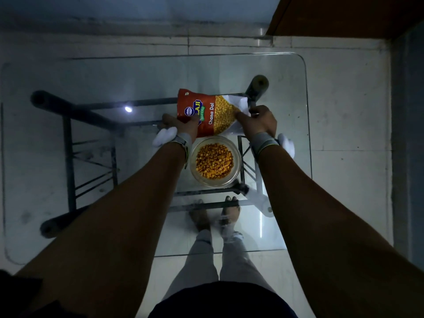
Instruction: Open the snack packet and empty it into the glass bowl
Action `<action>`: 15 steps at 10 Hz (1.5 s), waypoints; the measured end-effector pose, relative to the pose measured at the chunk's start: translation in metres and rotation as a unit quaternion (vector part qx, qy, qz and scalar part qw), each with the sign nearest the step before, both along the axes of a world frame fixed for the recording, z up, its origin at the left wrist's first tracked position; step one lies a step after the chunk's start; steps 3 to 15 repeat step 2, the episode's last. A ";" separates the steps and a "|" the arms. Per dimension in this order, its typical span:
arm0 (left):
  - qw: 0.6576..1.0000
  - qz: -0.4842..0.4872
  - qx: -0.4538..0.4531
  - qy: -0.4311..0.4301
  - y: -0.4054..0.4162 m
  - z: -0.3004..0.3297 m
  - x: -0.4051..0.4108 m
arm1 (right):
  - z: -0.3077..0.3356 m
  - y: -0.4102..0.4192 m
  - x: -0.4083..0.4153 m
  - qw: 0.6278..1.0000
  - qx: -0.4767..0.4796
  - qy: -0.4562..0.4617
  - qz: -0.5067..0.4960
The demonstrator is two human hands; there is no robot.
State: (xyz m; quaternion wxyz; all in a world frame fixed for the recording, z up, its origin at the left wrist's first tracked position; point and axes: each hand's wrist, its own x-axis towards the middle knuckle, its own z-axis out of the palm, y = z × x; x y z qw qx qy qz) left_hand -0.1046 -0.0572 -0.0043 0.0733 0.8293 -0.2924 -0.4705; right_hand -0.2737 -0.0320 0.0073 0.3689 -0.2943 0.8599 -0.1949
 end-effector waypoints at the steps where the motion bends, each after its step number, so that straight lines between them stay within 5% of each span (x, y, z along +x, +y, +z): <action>1: 0.975 -0.086 -0.149 -0.138 0.010 0.009 -0.013 | -0.001 -0.006 0.003 0.998 -0.055 0.020 -0.039; 2: 0.947 -0.112 -0.259 -0.153 0.015 0.013 -0.019 | 0.000 -0.010 0.002 0.994 -0.092 0.005 -0.059; 15: 0.947 -0.112 -0.259 -0.153 0.015 0.013 -0.019 | 0.000 -0.010 0.002 0.994 -0.092 0.005 -0.059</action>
